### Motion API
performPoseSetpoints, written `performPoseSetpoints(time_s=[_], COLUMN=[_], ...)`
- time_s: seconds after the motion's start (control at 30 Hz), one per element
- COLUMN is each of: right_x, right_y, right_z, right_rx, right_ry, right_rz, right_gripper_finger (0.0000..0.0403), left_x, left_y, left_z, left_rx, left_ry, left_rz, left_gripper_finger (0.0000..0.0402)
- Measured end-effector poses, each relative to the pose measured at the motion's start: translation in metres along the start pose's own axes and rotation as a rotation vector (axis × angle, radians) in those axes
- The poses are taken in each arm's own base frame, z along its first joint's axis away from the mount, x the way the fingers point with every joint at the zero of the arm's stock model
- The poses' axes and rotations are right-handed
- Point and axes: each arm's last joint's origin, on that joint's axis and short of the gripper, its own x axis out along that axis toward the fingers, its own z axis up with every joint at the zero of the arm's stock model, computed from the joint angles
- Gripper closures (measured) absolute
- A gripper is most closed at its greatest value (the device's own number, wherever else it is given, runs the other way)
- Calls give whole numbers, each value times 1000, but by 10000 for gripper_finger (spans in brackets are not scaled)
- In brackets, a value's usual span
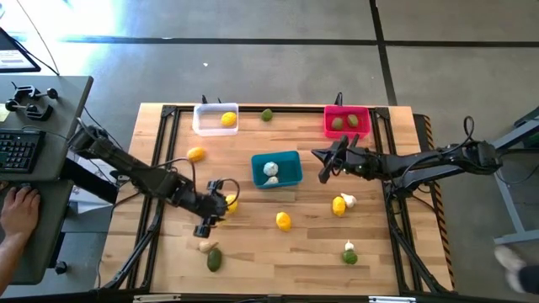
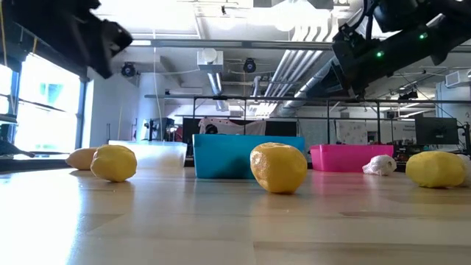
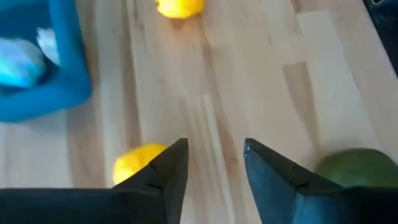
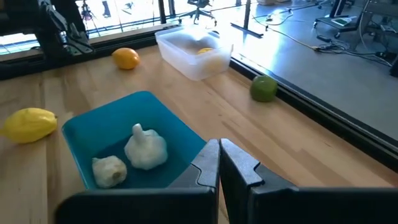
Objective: Sort produce into baskets
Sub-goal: Put the garlic into the blue bin
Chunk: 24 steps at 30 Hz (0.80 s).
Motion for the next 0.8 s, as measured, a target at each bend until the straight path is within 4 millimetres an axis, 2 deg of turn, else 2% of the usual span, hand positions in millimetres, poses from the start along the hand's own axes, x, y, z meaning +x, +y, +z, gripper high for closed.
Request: performPoseSetpoints(time_s=[0.3,0.53,0.8], right_x=[-1,-1,-1], right_y=[3,3,2], right_z=[-1,-2,-4], right_rx=[-1,-4,-12], right_ry=[4,14,31], right_rz=[15,13,10], right_gripper_finger=[403,403,403], left_x=[-8,1,20], left_y=[-38,-54,-69], left_z=[-11,-23,-35], left_rx=[34,-190,-316], left_ry=[17,165,362], left_rz=[-123,-173,-209], left_gripper_finger=[227,226,226])
